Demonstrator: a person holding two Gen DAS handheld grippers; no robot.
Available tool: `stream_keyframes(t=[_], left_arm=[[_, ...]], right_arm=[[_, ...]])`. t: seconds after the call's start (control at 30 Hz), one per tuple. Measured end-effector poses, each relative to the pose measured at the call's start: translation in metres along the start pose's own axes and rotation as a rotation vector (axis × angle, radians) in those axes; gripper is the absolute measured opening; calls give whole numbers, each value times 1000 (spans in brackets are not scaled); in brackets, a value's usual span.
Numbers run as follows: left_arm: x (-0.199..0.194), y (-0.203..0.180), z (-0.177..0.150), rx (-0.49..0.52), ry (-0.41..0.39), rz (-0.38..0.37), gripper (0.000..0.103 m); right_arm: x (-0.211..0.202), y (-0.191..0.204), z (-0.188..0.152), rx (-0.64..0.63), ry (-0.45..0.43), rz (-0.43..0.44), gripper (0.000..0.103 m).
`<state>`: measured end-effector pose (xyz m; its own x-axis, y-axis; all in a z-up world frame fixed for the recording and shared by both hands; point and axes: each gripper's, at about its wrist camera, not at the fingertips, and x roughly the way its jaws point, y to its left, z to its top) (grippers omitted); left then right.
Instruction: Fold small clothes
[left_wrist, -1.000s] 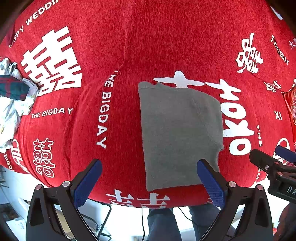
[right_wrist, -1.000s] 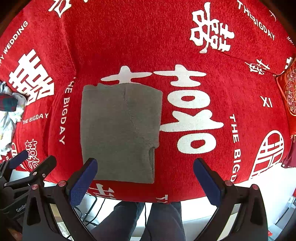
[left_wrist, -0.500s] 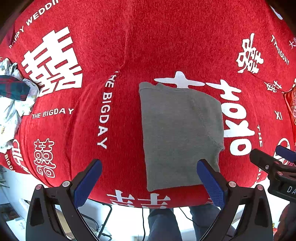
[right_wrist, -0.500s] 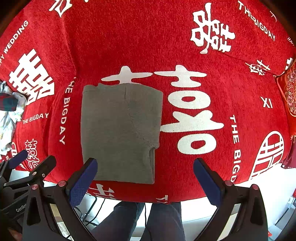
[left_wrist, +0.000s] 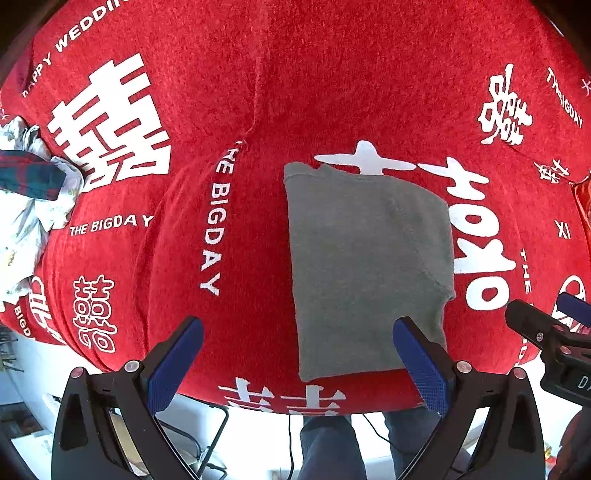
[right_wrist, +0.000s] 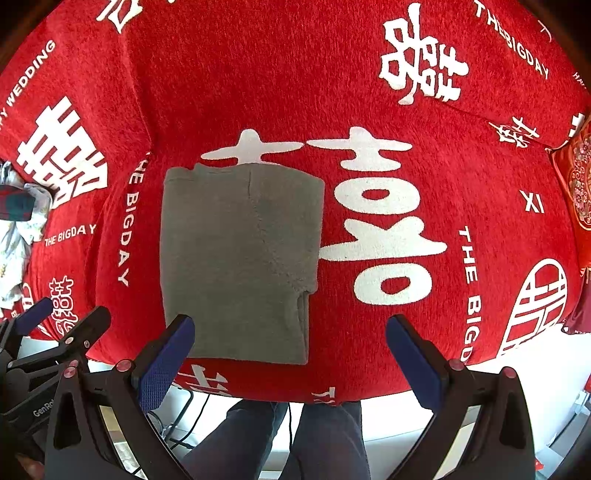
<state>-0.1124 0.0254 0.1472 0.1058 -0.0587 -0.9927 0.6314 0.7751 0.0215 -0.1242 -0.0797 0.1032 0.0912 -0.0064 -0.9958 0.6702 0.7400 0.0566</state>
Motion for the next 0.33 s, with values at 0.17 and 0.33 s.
stream_keyframes(t=[0.17, 0.33], left_arm=[[-1, 2, -2, -12, -13, -1, 102], [-2, 2, -2, 3, -18, -10, 102]], right_arm=[[0, -1, -3, 3, 0, -1, 103], [0, -1, -3, 4, 0, -2, 103]])
